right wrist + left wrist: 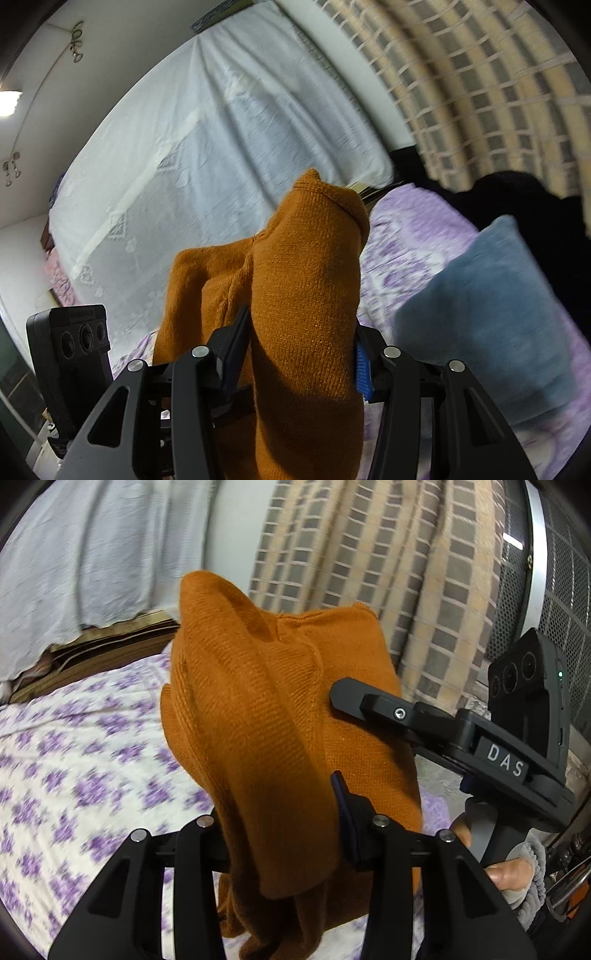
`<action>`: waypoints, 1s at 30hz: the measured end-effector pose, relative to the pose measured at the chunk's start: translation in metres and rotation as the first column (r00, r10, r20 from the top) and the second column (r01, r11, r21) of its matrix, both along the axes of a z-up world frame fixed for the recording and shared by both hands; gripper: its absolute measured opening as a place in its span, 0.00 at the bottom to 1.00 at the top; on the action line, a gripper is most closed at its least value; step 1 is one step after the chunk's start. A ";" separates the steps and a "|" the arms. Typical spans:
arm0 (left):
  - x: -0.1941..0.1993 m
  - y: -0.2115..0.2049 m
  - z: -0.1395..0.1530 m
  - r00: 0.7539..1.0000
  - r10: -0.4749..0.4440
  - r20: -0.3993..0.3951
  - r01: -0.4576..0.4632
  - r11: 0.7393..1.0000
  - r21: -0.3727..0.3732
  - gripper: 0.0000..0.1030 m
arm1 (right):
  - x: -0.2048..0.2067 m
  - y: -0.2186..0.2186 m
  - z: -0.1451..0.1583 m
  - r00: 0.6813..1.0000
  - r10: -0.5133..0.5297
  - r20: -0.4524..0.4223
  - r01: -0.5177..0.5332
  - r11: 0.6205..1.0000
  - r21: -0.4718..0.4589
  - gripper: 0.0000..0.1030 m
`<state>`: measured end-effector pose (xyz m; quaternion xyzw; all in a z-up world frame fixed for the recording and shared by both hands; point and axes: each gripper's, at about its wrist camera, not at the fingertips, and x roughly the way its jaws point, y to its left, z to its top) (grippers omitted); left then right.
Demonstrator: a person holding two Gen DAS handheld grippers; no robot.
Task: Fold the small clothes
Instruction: 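Carry the held cardigan with both tools toward the light-blue towel, then lower the cardigan onto the folded light-blue towel with both tools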
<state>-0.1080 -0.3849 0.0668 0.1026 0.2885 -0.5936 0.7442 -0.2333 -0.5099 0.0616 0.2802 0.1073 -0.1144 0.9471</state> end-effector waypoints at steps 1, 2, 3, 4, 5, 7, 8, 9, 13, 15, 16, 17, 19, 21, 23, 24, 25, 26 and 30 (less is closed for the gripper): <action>-0.003 -0.008 0.001 1.000 -0.010 -0.001 0.010 1.000 0.001 0.39 | -0.006 -0.009 0.002 1.000 -0.015 0.001 0.015 1.000 -0.003 0.48; -0.006 -0.016 0.001 1.000 -0.019 -0.003 0.019 1.000 0.001 0.39 | -0.011 -0.016 0.003 1.000 -0.028 0.001 0.028 1.000 -0.006 0.48; -0.008 -0.026 0.002 0.999 -0.031 -0.006 0.031 1.000 0.001 0.39 | -0.014 -0.020 0.004 0.999 -0.037 0.001 0.037 0.999 -0.008 0.48; -0.010 -0.032 0.003 0.999 -0.038 -0.009 0.038 0.999 0.001 0.39 | -0.018 -0.028 0.006 0.999 -0.051 0.000 0.051 0.999 -0.012 0.48; -0.011 -0.043 0.004 0.999 -0.050 -0.016 0.050 0.999 0.000 0.39 | -0.022 -0.034 0.007 0.998 -0.063 0.000 0.063 0.998 -0.016 0.48; -0.012 -0.058 0.005 0.997 -0.067 -0.034 0.067 0.998 -0.001 0.39 | -0.029 -0.047 0.012 0.996 -0.089 0.000 0.088 0.996 -0.027 0.48; -0.013 -0.068 0.006 0.996 -0.078 -0.045 0.078 0.997 -0.002 0.39 | -0.032 -0.052 0.013 0.995 -0.098 -0.001 0.098 0.995 -0.033 0.48; -0.013 -0.073 0.006 0.995 -0.084 -0.049 0.084 0.996 -0.002 0.39 | -0.035 -0.061 0.014 0.994 -0.111 -0.002 0.111 0.993 -0.039 0.48; -0.016 -0.104 0.003 0.993 -0.099 -0.065 0.100 0.995 0.007 0.39 | -0.041 -0.090 0.012 0.990 -0.142 -0.007 0.141 0.990 -0.019 0.47; -0.012 -0.118 -0.007 0.992 -0.093 -0.089 0.095 0.995 0.020 0.41 | -0.040 -0.107 0.005 0.988 -0.151 -0.019 0.151 0.989 0.002 0.47; -0.011 -0.125 -0.013 0.991 -0.086 -0.100 0.090 0.995 0.032 0.42 | -0.038 -0.114 0.001 0.987 -0.157 -0.029 0.158 0.987 0.014 0.47; -0.007 -0.133 -0.022 0.991 -0.071 -0.109 0.077 0.995 0.056 0.47 | -0.036 -0.124 -0.008 0.985 -0.168 -0.049 0.170 0.985 0.034 0.47; -0.001 -0.150 -0.046 0.992 -0.037 -0.124 0.052 0.991 0.125 0.51 | -0.027 -0.141 -0.030 0.977 -0.188 -0.103 0.197 0.977 0.078 0.47; 0.005 -0.154 -0.062 0.991 -0.015 -0.132 0.035 0.989 0.145 0.63 | -0.015 -0.160 -0.063 0.960 -0.215 -0.180 0.238 0.964 0.119 0.47; 0.014 -0.152 -0.072 0.991 0.014 -0.130 0.005 0.989 0.145 0.73 | -0.008 -0.172 -0.086 0.963 -0.200 -0.182 0.228 0.963 0.145 0.53; 0.017 -0.150 -0.073 0.991 0.018 -0.133 0.001 0.990 0.143 0.80 | -0.008 -0.177 -0.093 0.969 -0.190 -0.158 0.215 0.962 0.166 0.54; 0.022 -0.149 -0.077 0.989 0.024 -0.143 -0.004 0.991 0.137 0.83 | -0.008 -0.178 -0.095 0.971 -0.188 -0.150 0.213 0.961 0.176 0.54; 0.025 -0.148 -0.080 0.988 0.027 -0.151 -0.007 0.991 0.132 0.89 | -0.008 -0.179 -0.095 0.971 -0.187 -0.146 0.211 0.962 0.172 0.55; 0.036 -0.150 -0.097 0.978 0.029 -0.208 -0.005 0.993 0.114 0.96 | -0.002 -0.174 -0.098 0.967 -0.199 -0.156 0.218 0.970 0.112 0.57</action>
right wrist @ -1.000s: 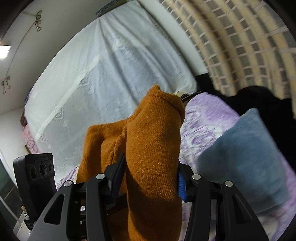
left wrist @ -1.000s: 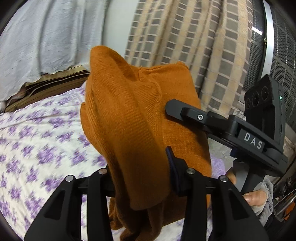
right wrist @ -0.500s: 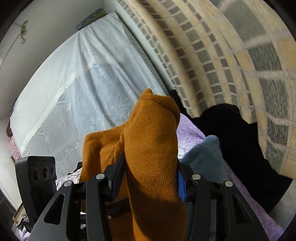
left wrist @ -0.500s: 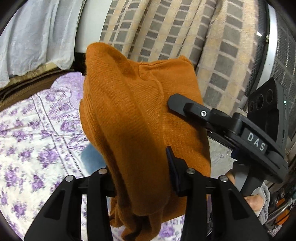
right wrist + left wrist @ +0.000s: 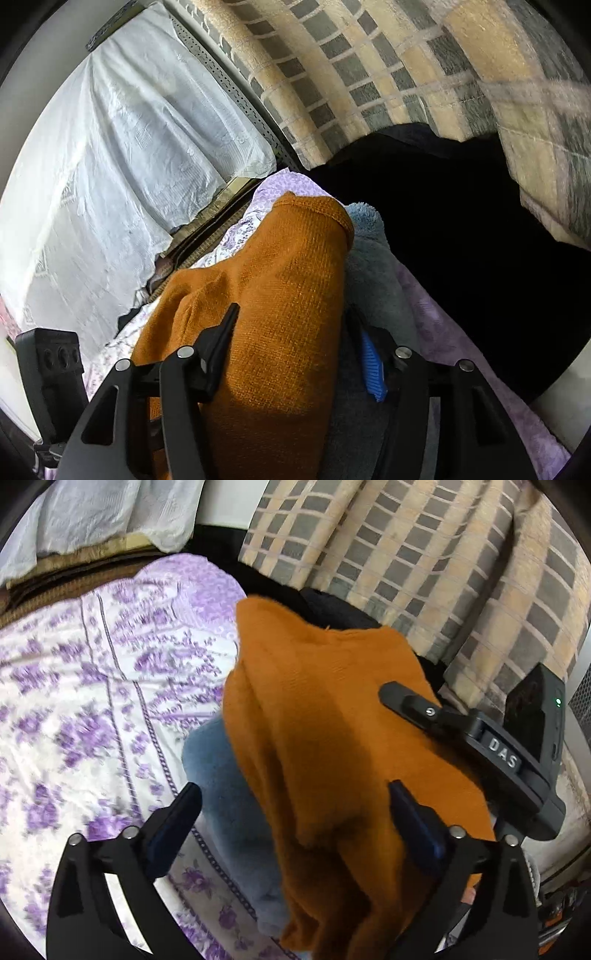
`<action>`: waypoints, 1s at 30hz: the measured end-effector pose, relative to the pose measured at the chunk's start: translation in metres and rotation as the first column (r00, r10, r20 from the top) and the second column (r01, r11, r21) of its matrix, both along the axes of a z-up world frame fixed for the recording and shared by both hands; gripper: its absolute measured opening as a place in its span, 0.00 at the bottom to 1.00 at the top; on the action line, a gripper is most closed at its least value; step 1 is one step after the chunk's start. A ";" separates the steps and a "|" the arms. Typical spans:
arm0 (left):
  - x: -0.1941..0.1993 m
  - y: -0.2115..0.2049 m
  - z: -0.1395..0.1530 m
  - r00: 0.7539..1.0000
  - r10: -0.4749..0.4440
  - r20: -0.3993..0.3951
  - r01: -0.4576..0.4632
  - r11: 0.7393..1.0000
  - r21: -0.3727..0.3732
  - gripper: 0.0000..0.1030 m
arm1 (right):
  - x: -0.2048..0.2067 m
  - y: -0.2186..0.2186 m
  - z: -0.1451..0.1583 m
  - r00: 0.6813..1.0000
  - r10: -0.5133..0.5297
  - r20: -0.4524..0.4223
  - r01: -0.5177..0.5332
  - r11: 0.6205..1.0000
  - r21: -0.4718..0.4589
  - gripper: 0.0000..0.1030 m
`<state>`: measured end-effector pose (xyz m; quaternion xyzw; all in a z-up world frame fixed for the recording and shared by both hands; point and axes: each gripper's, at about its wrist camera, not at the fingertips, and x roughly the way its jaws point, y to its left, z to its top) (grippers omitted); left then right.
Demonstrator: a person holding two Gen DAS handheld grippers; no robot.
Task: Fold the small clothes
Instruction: 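Lower the cardigan onto the folded light-blue towel with both tools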
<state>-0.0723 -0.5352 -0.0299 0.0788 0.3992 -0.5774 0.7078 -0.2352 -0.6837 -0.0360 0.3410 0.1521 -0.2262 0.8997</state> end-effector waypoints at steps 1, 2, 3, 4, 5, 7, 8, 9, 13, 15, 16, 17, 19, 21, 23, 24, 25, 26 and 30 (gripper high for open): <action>0.003 -0.001 -0.002 1.000 -0.002 -0.018 0.001 1.000 -0.010 0.96 | -0.001 -0.003 -0.002 1.000 -0.001 0.008 0.001 1.000 0.005 0.57; 0.003 -0.001 -0.004 1.000 -0.001 -0.029 0.000 1.000 -0.019 0.96 | -0.002 -0.006 -0.005 1.000 0.000 0.022 -0.001 1.000 0.019 0.57; 0.001 0.000 -0.004 1.000 0.002 -0.017 -0.003 1.000 -0.024 0.96 | -0.004 -0.009 -0.009 0.999 0.003 0.037 -0.004 0.999 0.036 0.57; -0.002 0.000 -0.003 1.000 0.005 0.004 -0.005 1.000 -0.025 0.96 | -0.006 -0.010 -0.009 0.999 0.003 0.044 -0.005 0.999 0.044 0.57; -0.005 -0.001 -0.001 0.999 0.011 0.033 -0.010 1.000 -0.026 0.96 | -0.009 -0.008 -0.010 0.999 0.001 0.047 -0.003 0.999 0.044 0.57; -0.010 0.001 0.002 0.997 0.028 0.077 -0.025 0.999 -0.028 0.96 | -0.009 -0.005 -0.009 0.999 -0.006 0.037 0.004 1.000 0.029 0.59; -0.011 0.002 0.002 0.996 0.036 0.086 -0.033 0.999 -0.029 0.96 | -0.009 -0.003 -0.009 0.999 -0.010 0.031 0.009 1.000 0.020 0.60; -0.012 0.003 0.002 0.995 0.045 0.090 -0.042 0.999 -0.030 0.96 | -0.009 -0.002 -0.009 1.000 -0.015 0.024 0.014 1.000 0.012 0.61; -0.017 0.015 0.007 0.989 0.081 0.125 -0.076 0.996 -0.041 0.96 | -0.010 0.006 -0.006 0.999 -0.041 -0.001 0.041 0.999 -0.031 0.70; -0.022 0.023 0.011 0.984 0.089 0.153 -0.082 0.995 -0.051 0.96 | -0.011 0.006 -0.003 0.998 -0.058 -0.019 0.058 0.998 -0.023 0.72; -0.024 0.026 0.013 0.982 0.092 0.166 -0.084 0.995 -0.055 0.96 | -0.010 0.004 -0.001 0.997 -0.068 -0.028 0.068 0.998 -0.019 0.73; -0.026 0.031 0.016 0.978 0.095 0.183 -0.086 0.994 -0.061 0.96 | -0.012 0.006 0.001 0.996 -0.080 -0.037 0.080 0.997 -0.017 0.73; -0.028 0.039 0.020 0.972 0.108 0.208 -0.095 0.993 -0.072 0.96 | -0.019 0.016 0.010 0.993 -0.104 -0.052 0.103 0.994 -0.022 0.73; -0.027 0.050 0.025 0.968 0.130 0.215 -0.113 0.990 -0.090 0.96 | -0.028 0.032 0.020 0.990 -0.123 -0.066 0.120 0.992 -0.047 0.73; -0.023 0.058 0.029 0.969 0.140 0.204 -0.121 0.987 -0.106 0.96 | -0.036 0.047 0.029 0.986 -0.140 -0.092 0.132 0.987 -0.089 0.74; -0.019 0.063 0.032 0.970 0.150 0.191 -0.129 0.985 -0.118 0.96 | -0.041 0.059 0.034 0.983 -0.150 -0.109 0.137 0.983 -0.121 0.74; -0.017 0.066 0.033 0.970 0.156 0.185 -0.135 0.983 -0.124 0.96 | -0.044 0.066 0.036 0.981 -0.156 -0.119 0.139 0.980 -0.140 0.74; -0.015 0.069 0.035 0.970 0.165 0.178 -0.144 0.981 -0.129 0.96 | -0.048 0.074 0.039 0.977 -0.165 -0.135 0.143 0.976 -0.161 0.75; -0.005 0.073 0.035 0.959 0.213 0.187 -0.193 0.974 -0.122 0.96 | -0.053 0.090 0.039 0.959 -0.193 -0.209 0.149 0.966 -0.209 0.75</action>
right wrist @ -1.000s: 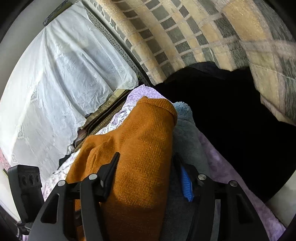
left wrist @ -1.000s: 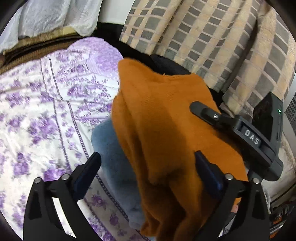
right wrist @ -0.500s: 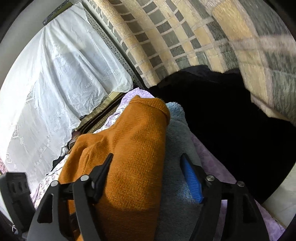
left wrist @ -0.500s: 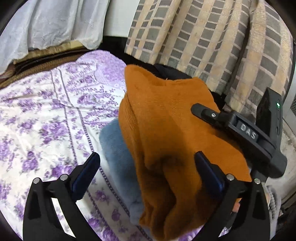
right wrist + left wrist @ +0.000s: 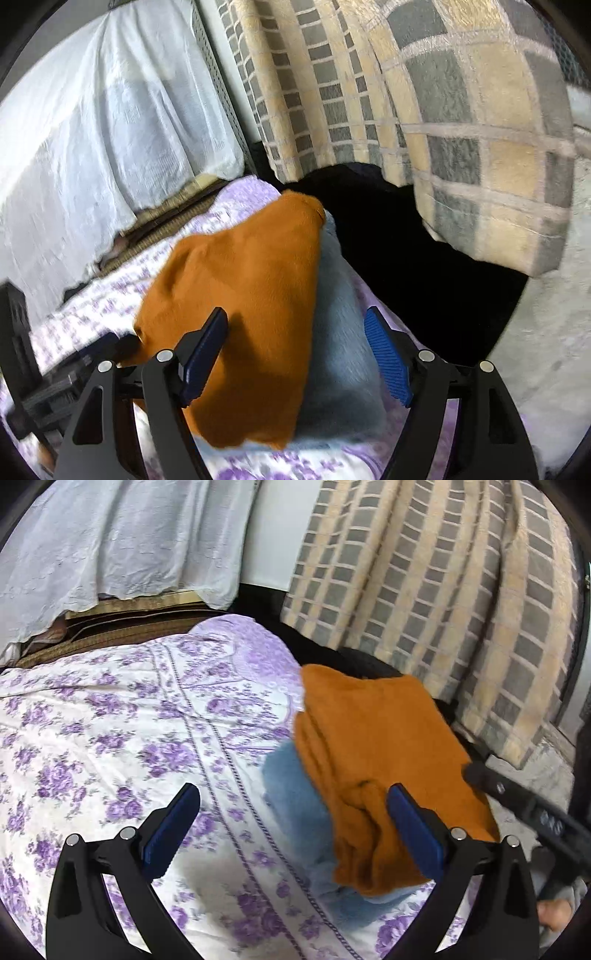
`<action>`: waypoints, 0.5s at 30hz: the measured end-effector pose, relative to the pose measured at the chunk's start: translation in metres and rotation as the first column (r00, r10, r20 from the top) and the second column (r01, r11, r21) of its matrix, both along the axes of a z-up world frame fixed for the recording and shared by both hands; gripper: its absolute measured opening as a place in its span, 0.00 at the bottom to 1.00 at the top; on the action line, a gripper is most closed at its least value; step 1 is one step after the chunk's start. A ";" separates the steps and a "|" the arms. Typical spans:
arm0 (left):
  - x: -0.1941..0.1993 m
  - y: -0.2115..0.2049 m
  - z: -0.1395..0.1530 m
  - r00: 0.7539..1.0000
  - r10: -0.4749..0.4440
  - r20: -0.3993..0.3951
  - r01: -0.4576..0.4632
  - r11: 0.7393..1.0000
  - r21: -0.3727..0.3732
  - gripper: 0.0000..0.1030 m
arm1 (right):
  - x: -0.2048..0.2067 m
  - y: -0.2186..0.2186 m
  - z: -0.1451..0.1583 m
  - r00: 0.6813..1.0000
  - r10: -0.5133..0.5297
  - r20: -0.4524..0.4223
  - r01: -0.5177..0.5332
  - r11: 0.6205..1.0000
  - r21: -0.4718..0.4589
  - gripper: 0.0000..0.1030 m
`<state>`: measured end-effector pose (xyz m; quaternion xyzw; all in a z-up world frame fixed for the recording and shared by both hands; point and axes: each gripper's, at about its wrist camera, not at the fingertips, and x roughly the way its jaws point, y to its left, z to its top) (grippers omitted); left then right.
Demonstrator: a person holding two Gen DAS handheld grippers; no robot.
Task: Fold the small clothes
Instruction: 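Lower the cardigan onto the folded light-blue towel with both tools, then open both tools and withdraw them from the stacked clothes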
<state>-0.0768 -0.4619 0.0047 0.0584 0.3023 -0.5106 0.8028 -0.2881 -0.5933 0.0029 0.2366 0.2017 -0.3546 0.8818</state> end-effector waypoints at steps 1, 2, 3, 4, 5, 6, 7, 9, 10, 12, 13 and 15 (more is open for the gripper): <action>0.001 -0.001 -0.002 1.000 0.012 0.013 -0.012 1.000 0.014 0.96 | 0.000 0.001 -0.002 1.000 -0.005 -0.013 0.005 1.000 -0.001 0.77; 0.001 -0.002 -0.003 1.000 0.019 0.023 -0.019 1.000 0.025 0.96 | 0.000 0.000 -0.004 1.000 -0.013 -0.023 0.013 1.000 0.003 0.79; 0.001 -0.004 -0.006 0.999 0.024 0.038 -0.025 0.999 0.039 0.96 | 0.000 -0.002 -0.006 0.999 -0.021 -0.026 0.021 1.000 0.009 0.81; 0.001 -0.006 -0.008 0.999 0.025 0.047 -0.027 0.998 0.050 0.96 | -0.001 -0.005 -0.009 0.999 -0.027 -0.024 0.028 0.999 0.024 0.83; 0.001 -0.007 -0.009 0.998 0.027 0.055 -0.030 0.998 0.057 0.96 | 0.001 -0.007 -0.011 0.999 -0.030 -0.022 0.030 0.999 0.033 0.84; 0.000 -0.008 -0.010 0.997 0.029 0.070 -0.033 0.997 0.066 0.96 | 0.001 -0.009 -0.013 0.999 -0.033 -0.019 0.034 0.999 0.042 0.84; 0.000 -0.009 -0.011 0.996 0.030 0.079 -0.035 0.997 0.069 0.96 | 0.001 -0.009 -0.015 0.999 -0.036 -0.018 0.037 0.998 0.045 0.85; -0.002 -0.008 -0.011 0.996 0.029 0.089 -0.036 0.997 0.070 0.96 | 0.001 -0.007 -0.017 0.999 -0.042 -0.019 0.043 0.998 0.046 0.85; -0.002 -0.007 -0.010 0.995 0.029 0.090 -0.035 0.997 0.069 0.96 | 0.000 -0.006 -0.017 0.999 -0.045 -0.021 0.046 0.998 0.047 0.85; -0.004 -0.004 -0.008 0.995 0.027 0.097 -0.033 0.997 0.064 0.96 | 0.000 -0.004 -0.013 0.998 -0.051 -0.033 0.053 0.998 0.043 0.85; -0.005 -0.003 -0.007 0.994 0.026 0.102 -0.032 0.998 0.062 0.96 | -0.001 -0.002 -0.011 0.998 -0.054 -0.037 0.055 0.998 0.039 0.85; -0.009 0.002 -0.004 0.993 0.027 0.118 -0.033 0.998 0.054 0.96 | -0.002 0.005 -0.005 0.997 -0.056 -0.049 0.057 0.998 0.023 0.85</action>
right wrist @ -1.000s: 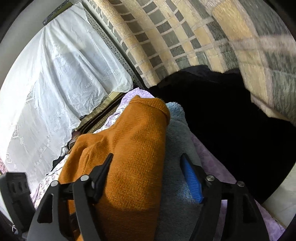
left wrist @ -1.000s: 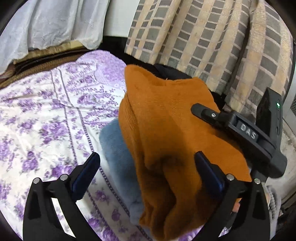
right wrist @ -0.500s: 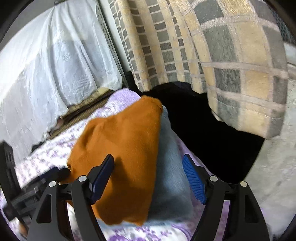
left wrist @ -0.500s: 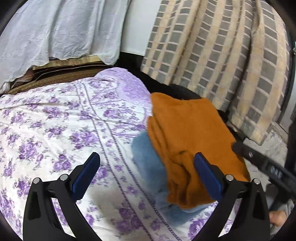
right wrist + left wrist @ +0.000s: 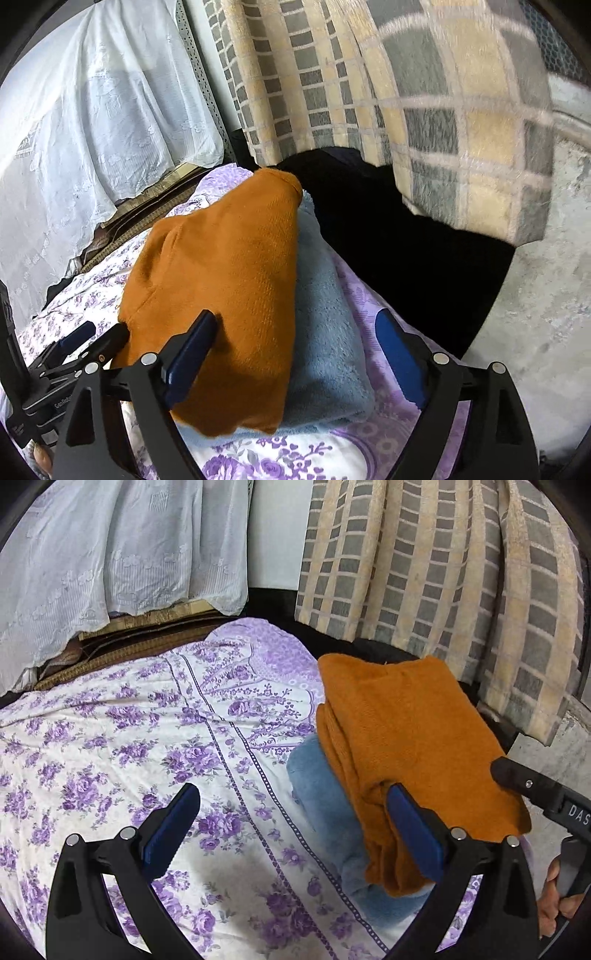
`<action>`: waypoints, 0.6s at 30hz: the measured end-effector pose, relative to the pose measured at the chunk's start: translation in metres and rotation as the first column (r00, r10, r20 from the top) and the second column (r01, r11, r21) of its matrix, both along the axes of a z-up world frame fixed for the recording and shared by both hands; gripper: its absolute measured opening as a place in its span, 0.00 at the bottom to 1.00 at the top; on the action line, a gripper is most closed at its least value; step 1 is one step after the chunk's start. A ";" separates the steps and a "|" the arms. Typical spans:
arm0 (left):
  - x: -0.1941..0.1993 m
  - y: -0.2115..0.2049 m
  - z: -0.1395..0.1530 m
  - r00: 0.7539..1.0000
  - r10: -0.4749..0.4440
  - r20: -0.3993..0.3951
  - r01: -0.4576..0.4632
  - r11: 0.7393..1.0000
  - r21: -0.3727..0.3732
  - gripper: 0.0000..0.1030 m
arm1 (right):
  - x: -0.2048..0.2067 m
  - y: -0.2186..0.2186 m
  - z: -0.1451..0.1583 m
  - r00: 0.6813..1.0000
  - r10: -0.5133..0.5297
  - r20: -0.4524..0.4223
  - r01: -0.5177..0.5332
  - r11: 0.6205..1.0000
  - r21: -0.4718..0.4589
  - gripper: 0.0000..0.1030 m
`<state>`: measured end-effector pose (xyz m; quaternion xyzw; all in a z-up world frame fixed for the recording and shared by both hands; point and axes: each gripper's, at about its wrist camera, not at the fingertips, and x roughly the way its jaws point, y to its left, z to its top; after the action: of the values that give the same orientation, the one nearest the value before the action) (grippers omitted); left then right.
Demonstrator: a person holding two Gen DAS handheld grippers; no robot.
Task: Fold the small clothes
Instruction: 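Open both tools and withdraw them from the stacked clothes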
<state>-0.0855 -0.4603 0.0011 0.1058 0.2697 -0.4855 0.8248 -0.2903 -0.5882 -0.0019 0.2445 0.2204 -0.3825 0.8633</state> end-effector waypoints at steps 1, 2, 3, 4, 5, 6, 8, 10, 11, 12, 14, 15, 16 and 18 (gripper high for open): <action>-0.002 0.002 0.002 1.000 0.000 0.005 0.000 1.000 -0.004 0.96 | 0.000 0.002 0.002 1.000 0.000 -0.004 0.000 1.000 -0.007 0.85; -0.003 0.005 0.003 1.000 -0.002 0.009 0.002 1.000 -0.008 0.96 | -0.001 0.007 0.006 1.000 0.001 -0.009 -0.001 1.000 -0.018 0.85; -0.005 0.008 0.006 1.000 -0.004 0.011 0.004 1.000 -0.014 0.96 | -0.002 0.011 0.008 1.000 0.001 -0.011 -0.002 1.000 -0.023 0.85; -0.007 0.013 0.009 1.000 -0.007 0.011 0.008 1.000 -0.021 0.96 | -0.003 0.017 0.012 1.000 0.004 -0.011 -0.004 1.000 -0.030 0.85; -0.008 0.017 0.011 1.000 -0.012 0.011 0.012 1.000 -0.027 0.96 | -0.005 0.022 0.015 1.000 0.006 -0.009 -0.006 0.999 -0.035 0.85; -0.010 0.021 0.014 1.000 -0.016 0.014 0.016 0.999 -0.032 0.96 | -0.007 0.027 0.018 1.000 0.007 -0.005 -0.008 0.999 -0.040 0.85; -0.017 0.030 0.019 0.999 -0.022 0.026 0.023 0.999 -0.043 0.96 | -0.011 0.040 0.026 1.000 0.011 0.005 -0.010 0.999 -0.052 0.85; -0.023 0.040 0.026 0.999 -0.031 0.039 0.033 0.998 -0.054 0.96 | -0.016 0.053 0.034 1.000 0.015 0.014 -0.014 0.998 -0.061 0.85; -0.025 0.044 0.029 0.998 -0.035 0.045 0.037 0.998 -0.060 0.96 | -0.018 0.059 0.038 1.000 0.017 0.015 -0.016 0.998 -0.066 0.86; -0.028 0.049 0.032 0.998 -0.039 0.049 0.042 0.997 -0.065 0.96 | -0.021 0.066 0.042 1.000 0.018 0.014 -0.017 0.997 -0.072 0.86; -0.037 0.061 0.042 0.997 -0.056 0.049 0.060 0.996 -0.070 0.96 | -0.026 0.081 0.051 1.000 0.018 0.004 -0.017 0.996 -0.087 0.86; -0.040 0.066 0.046 0.997 -0.062 0.048 0.065 0.995 -0.076 0.96 | -0.029 0.089 0.056 1.000 0.017 -0.001 -0.017 0.995 -0.095 0.87; -0.043 0.070 0.049 0.997 -0.066 0.049 0.070 0.994 -0.081 0.96 | -0.033 0.097 0.060 1.000 0.017 -0.006 -0.017 0.994 -0.104 0.88; -0.052 0.081 0.056 0.996 -0.076 0.050 0.080 0.993 -0.086 0.96 | -0.040 0.107 0.066 1.000 0.011 -0.009 -0.012 0.993 -0.116 0.90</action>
<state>-0.1375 -0.3794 0.0571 0.0913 0.2243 -0.5260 0.8153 -0.3306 -0.4808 0.0641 0.1908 0.2029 -0.3907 0.8774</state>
